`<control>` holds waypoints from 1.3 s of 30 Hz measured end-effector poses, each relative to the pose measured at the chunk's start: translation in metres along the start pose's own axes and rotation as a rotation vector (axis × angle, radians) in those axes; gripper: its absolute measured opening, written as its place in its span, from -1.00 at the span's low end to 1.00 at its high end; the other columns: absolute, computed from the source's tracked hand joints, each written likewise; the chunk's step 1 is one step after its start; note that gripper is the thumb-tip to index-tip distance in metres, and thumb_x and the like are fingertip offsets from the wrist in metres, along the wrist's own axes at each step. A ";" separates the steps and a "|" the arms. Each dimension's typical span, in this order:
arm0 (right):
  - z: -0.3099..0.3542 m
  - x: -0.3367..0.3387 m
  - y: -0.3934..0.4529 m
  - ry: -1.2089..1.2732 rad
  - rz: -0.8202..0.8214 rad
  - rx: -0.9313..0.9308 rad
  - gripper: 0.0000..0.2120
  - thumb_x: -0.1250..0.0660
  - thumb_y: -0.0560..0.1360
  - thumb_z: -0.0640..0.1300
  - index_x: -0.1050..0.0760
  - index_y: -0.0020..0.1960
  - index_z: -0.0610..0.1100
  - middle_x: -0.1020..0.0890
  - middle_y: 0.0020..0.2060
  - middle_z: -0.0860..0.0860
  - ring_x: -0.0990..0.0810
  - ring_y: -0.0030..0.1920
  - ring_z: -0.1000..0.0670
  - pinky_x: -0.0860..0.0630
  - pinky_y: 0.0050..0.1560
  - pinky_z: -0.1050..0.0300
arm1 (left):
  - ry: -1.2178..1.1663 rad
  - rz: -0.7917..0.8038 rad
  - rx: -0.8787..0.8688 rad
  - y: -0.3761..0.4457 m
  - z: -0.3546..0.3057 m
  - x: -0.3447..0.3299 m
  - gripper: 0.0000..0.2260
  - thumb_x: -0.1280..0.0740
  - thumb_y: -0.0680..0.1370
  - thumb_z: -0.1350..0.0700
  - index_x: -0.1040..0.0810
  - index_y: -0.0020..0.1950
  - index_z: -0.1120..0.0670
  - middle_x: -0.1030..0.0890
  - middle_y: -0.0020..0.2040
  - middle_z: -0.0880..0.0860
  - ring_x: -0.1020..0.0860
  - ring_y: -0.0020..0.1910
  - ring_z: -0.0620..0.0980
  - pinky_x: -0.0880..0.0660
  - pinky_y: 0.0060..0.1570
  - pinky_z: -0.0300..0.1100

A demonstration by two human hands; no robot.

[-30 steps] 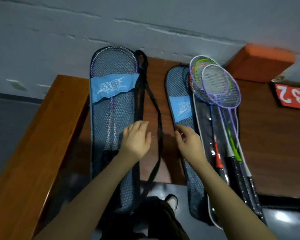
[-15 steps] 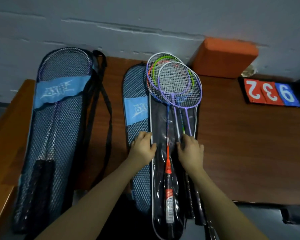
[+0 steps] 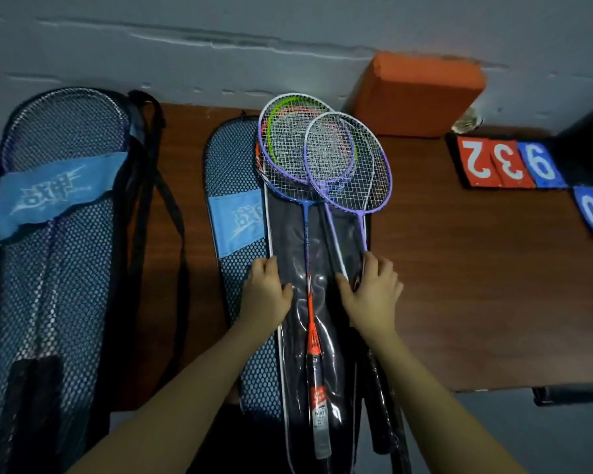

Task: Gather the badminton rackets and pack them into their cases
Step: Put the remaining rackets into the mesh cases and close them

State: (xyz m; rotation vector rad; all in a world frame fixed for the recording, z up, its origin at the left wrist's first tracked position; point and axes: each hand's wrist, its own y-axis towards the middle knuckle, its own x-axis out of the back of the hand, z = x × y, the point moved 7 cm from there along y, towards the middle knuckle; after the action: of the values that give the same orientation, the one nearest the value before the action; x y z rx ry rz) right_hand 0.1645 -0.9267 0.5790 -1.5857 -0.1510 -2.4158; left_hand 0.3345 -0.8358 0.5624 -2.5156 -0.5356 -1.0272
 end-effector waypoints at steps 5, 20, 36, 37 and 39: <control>-0.006 0.003 0.016 -0.032 0.023 -0.096 -0.32 -0.35 0.43 0.15 -0.23 0.40 -0.15 -0.39 0.22 -0.21 -0.38 0.18 -0.24 -0.22 0.20 -0.14 | -0.038 -0.020 -0.029 0.008 0.000 0.004 -0.45 -0.40 0.46 0.20 -0.29 0.37 0.32 -0.39 0.21 0.29 -0.46 0.13 0.20 -0.38 0.17 -0.11; -0.006 -0.007 0.012 0.043 0.104 0.063 -0.62 -0.21 0.53 -0.23 -0.38 0.34 -0.09 -0.59 -0.04 -0.17 -0.55 -0.08 -0.24 -0.48 -0.18 -0.02 | -0.151 -0.034 -0.029 0.015 0.004 0.003 -0.40 -0.40 0.45 0.26 -0.22 0.42 0.27 -0.33 0.24 0.23 -0.41 0.11 0.06 -0.16 0.07 -0.47; 0.018 0.029 -0.010 0.480 -0.094 0.104 -0.65 -0.30 0.49 -0.32 -0.52 0.25 -0.11 -0.62 -0.15 -0.05 -0.58 -0.18 -0.04 -0.48 -0.14 0.19 | -0.401 -0.347 -0.166 -0.005 -0.039 0.040 -0.59 -0.29 0.52 0.25 -0.36 0.37 0.21 -0.44 0.10 0.16 -0.43 -0.15 -0.03 -0.39 -0.03 -0.30; 0.020 0.031 -0.011 0.515 -0.082 0.090 -0.66 -0.31 0.50 -0.30 -0.52 0.25 -0.09 -0.65 -0.10 -0.03 -0.60 -0.16 -0.02 -0.52 -0.10 0.15 | -0.402 -0.379 -0.215 -0.009 -0.043 0.047 -0.59 -0.28 0.52 0.25 -0.36 0.37 0.21 -0.45 0.06 0.15 -0.40 -0.19 -0.10 -0.40 -0.07 -0.30; 0.025 0.034 -0.012 0.602 -0.065 0.058 -0.68 -0.31 0.50 -0.28 -0.53 0.22 -0.09 -0.66 -0.04 0.08 -0.61 -0.12 0.17 -0.53 -0.04 0.22 | -0.411 -0.418 -0.274 -0.018 -0.044 0.059 -0.59 -0.27 0.50 0.27 -0.37 0.36 0.22 -0.42 0.00 0.10 -0.36 -0.26 -0.23 -0.36 -0.11 -0.41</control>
State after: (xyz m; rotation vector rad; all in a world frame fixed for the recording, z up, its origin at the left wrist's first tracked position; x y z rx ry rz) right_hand 0.1713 -0.9148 0.6204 -0.7819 -0.1570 -2.7849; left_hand 0.3389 -0.8291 0.6378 -2.9556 -1.1474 -0.7474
